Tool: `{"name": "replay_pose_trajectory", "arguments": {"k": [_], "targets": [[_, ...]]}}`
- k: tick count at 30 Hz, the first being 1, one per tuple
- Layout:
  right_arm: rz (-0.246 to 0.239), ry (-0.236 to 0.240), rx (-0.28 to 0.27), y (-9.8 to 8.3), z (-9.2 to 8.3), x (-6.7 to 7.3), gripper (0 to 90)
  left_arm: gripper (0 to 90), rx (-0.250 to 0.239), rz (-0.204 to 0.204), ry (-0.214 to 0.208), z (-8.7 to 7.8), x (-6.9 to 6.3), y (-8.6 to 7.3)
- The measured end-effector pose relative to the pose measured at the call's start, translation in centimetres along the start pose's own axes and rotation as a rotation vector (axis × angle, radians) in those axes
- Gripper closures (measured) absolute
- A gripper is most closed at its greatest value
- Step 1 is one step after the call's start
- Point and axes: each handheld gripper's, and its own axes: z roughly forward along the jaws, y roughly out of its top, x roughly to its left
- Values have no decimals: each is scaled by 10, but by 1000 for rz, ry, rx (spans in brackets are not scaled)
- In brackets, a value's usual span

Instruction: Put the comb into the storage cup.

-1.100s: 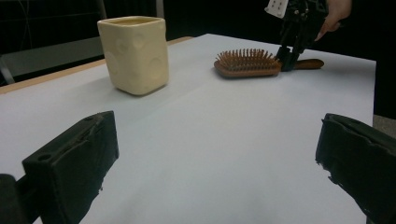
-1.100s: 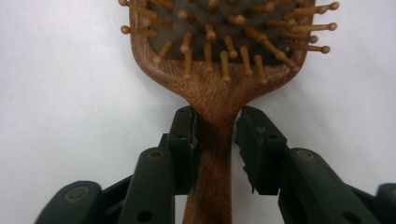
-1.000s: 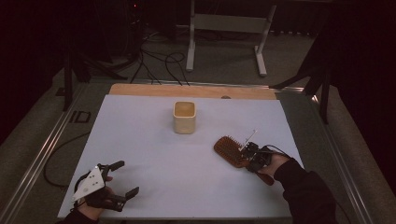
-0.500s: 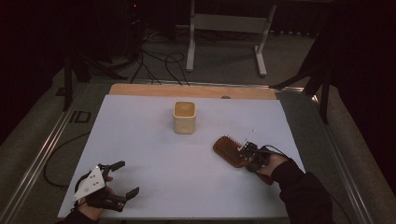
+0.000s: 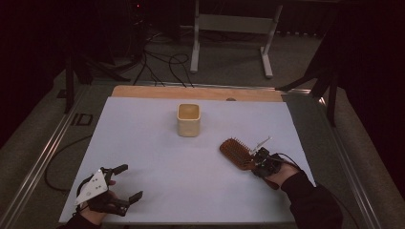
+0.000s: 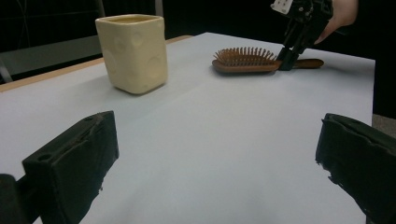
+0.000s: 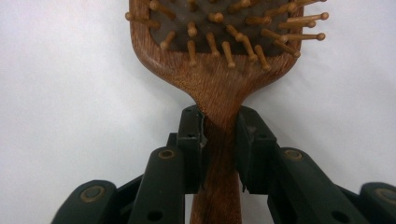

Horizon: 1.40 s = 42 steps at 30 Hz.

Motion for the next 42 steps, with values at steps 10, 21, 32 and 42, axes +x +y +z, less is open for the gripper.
{"name": "replay_pose_trajectory", "arguments": {"k": [10, 21, 32, 42], "targets": [[36, -22, -74, -1, -3, 3, 737, 0, 0, -1, 1, 0, 0, 0], [44, -3, -228, 5, -14, 19, 736, 0, 1, -4, 1, 0, 0, 0], [49, 2, -342, 9, -16, 38, 736, 0, 0, -9, 0, 0, 1, 0], [65, 14, -422, 8, -16, 52, 736, 0, -1, -13, 0, 0, 1, 0]]}}
